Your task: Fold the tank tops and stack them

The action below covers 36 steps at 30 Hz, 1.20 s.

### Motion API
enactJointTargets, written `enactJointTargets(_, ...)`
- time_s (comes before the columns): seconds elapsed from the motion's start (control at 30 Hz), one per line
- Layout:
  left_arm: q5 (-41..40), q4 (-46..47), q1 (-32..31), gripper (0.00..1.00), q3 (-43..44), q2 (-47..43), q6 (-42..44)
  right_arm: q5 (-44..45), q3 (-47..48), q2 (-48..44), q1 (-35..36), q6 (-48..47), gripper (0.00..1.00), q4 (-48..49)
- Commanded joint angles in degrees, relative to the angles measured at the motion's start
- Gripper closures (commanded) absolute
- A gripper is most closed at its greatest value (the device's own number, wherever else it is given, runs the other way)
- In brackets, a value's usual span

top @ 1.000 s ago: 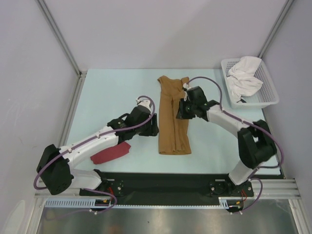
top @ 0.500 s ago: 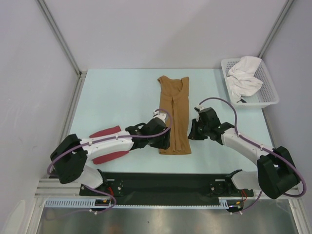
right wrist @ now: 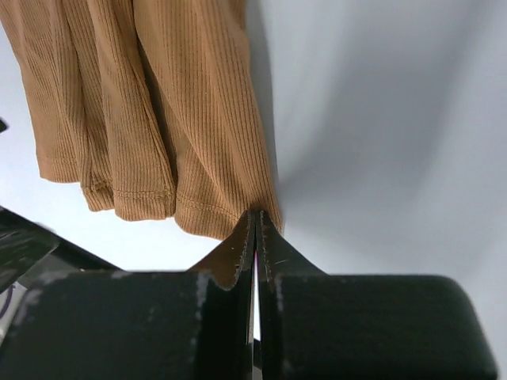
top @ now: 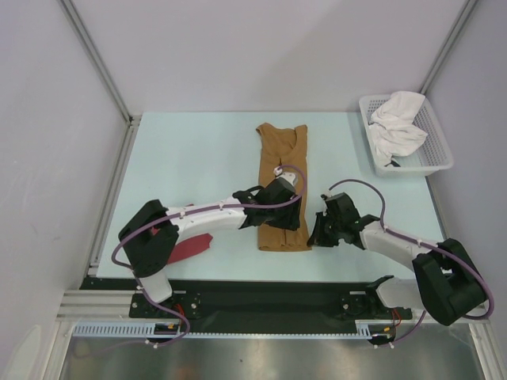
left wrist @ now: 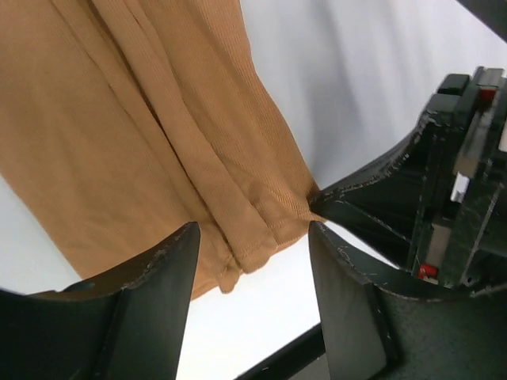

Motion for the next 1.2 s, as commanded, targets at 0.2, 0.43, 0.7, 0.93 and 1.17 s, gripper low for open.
enactJointTargets(0.2,0.21,-3.27,-0.49,0.37,9.0,5.65,0.76,6.26,-4.36,-8.58,1.28,6.61,1.0,-7.33)
enactJointTargets(0.43,2.06,-1.69,-1.01,0.41,10.05,8.02,-0.21,7.23,-4.89,-12.02,1.37,7.23,1.0,-8.65)
enactJointTargets(0.7,2.05,1.38,-1.19,0.45,8.92,8.9,-2.93,6.27,-3.31,-17.02,1.28,7.67,0.99,-5.75)
enactJointTargets(0.93,3.29,3.24,-1.1,0.52,9.62,12.77,-5.04,4.15,-2.86,-17.82,1.28,9.95,0.96,0.39)
enactJointTargets(1.17,0.65,5.69,0.04,0.53,4.26,11.72,-8.03,4.15,-8.48,-11.86,1.28,13.29,1.0,11.64)
